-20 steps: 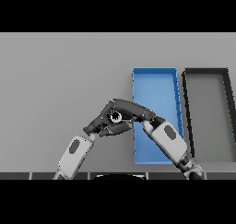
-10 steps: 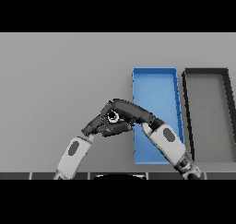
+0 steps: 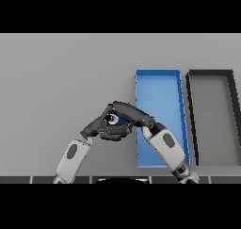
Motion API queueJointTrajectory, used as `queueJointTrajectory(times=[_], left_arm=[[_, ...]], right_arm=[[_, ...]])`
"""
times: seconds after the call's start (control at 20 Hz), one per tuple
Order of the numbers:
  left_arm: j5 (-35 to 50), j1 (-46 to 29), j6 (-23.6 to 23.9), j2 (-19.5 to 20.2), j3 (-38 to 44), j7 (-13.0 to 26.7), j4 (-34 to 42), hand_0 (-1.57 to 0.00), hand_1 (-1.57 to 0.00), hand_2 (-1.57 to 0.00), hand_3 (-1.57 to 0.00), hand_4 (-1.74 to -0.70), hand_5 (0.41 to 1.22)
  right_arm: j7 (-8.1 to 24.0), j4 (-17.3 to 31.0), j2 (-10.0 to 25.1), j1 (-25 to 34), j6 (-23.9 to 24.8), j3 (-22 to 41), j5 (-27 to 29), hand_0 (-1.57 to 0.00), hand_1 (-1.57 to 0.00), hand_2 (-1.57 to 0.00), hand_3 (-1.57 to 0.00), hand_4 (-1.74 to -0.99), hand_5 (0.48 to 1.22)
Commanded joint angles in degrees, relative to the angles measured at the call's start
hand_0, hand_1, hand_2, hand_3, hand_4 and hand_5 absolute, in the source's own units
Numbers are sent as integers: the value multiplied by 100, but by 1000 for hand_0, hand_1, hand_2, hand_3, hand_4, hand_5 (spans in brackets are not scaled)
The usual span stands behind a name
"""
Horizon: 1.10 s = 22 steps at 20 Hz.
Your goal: Pick up the blue pipe and place it into the blue bin.
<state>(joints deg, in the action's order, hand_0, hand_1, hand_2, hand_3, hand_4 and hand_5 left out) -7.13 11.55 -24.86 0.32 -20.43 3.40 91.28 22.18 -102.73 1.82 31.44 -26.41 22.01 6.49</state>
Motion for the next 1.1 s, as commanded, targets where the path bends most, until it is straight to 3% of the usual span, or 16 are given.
queueJointTrajectory(times=[0.0, 0.2, 0.45, 0.7, 0.8, 1.05], left_arm=[[41, -22, 24, -40, 4, 27, 5, -100, -91, -88, -79, -969, 603], [-147, -78, 151, 25, -45, -13, 32, -40, -37, -35, -32, -938, 495], [-170, 0, 142, -36, -78, 87, -95, -12, -11, -11, -10, -909, 464], [-47, 42, 84, 7, -14, 224, -45, -3, -3, -3, -3, -906, 437], [-93, 88, 118, -49, -38, 349, -89, -2, -2, -2, -1, -905, 433], [-114, 29, 99, 37, -28, 338, -29, 0, 0, 0, 0, -890, 421]], right_arm=[[63, -32, -59, -7, -43, -71, 53, -1570, -1570, -1570, -1569, -1740, 1219], [140, -55, -314, -194, -290, -391, 336, -1571, -1571, -1571, -1570, -1741, 1220], [1165, -236, -665, 540, 110, -996, 1383, -1571, -1571, -1571, -1571, -1741, 1221], [1217, 165, 162, 2052, 718, -1709, 2819, -1571, -1571, -1571, -1571, -1741, 1221], [1022, 436, 362, 2543, 1014, -2115, 2540, -1571, -1571, -1571, -1571, -1741, 1221], [1013, 1378, 878, 3039, 1187, -2952, 1909, -1571, -1571, -1571, -1571, -1741, 1221]])
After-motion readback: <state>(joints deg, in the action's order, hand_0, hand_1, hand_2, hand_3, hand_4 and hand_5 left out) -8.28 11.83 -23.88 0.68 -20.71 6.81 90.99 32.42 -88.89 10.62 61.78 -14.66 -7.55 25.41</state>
